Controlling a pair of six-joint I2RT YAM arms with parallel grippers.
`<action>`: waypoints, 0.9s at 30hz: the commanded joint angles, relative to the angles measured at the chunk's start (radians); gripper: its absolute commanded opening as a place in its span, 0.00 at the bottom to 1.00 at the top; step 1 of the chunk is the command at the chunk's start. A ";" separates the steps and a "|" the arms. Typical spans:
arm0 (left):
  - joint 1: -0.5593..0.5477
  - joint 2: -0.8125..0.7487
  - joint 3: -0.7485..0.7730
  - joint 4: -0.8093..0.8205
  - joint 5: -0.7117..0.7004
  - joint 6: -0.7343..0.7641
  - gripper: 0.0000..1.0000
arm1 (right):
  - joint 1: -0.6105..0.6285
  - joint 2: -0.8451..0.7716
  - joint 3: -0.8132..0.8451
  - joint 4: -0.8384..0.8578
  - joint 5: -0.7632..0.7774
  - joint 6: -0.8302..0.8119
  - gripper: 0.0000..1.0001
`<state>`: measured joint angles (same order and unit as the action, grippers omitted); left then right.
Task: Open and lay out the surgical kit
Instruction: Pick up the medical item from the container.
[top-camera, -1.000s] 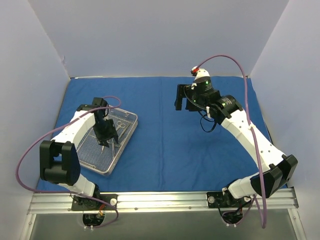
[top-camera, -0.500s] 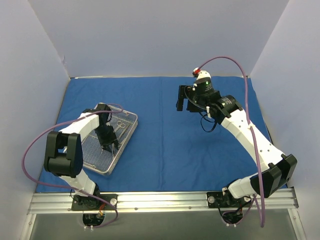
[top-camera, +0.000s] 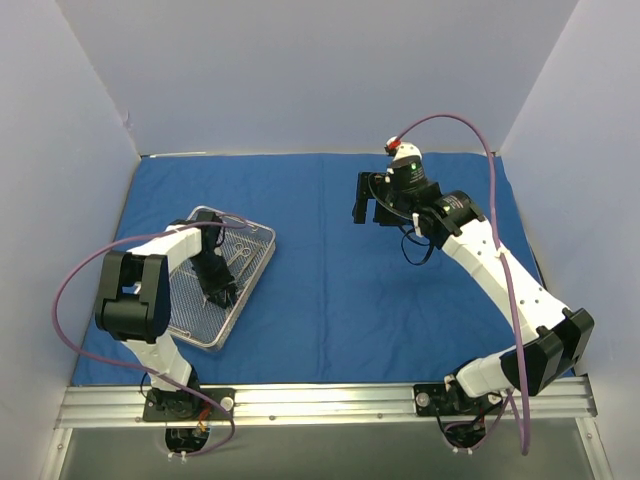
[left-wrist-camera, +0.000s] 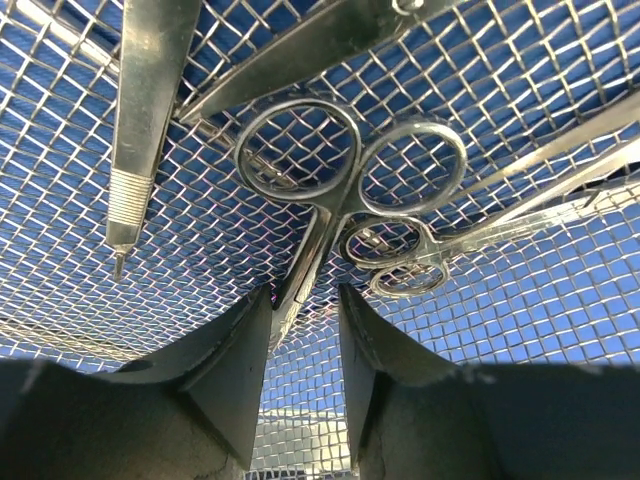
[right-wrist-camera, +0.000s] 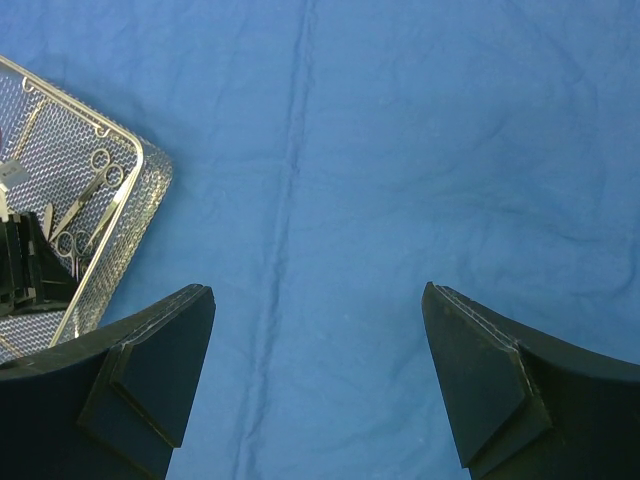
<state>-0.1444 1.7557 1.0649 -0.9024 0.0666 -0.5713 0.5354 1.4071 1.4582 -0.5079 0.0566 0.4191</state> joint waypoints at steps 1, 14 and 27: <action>0.015 0.079 -0.045 0.065 -0.001 -0.006 0.37 | -0.005 -0.007 0.027 -0.024 0.012 -0.002 0.88; 0.029 -0.053 0.052 -0.036 0.006 0.005 0.02 | -0.005 0.009 0.036 -0.015 0.011 -0.005 0.87; 0.029 -0.134 0.170 -0.150 -0.027 0.039 0.02 | -0.005 0.072 0.050 0.025 -0.044 -0.017 0.87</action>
<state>-0.1162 1.6543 1.1992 -1.0050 0.0566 -0.5480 0.5354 1.4647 1.4662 -0.5087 0.0330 0.4156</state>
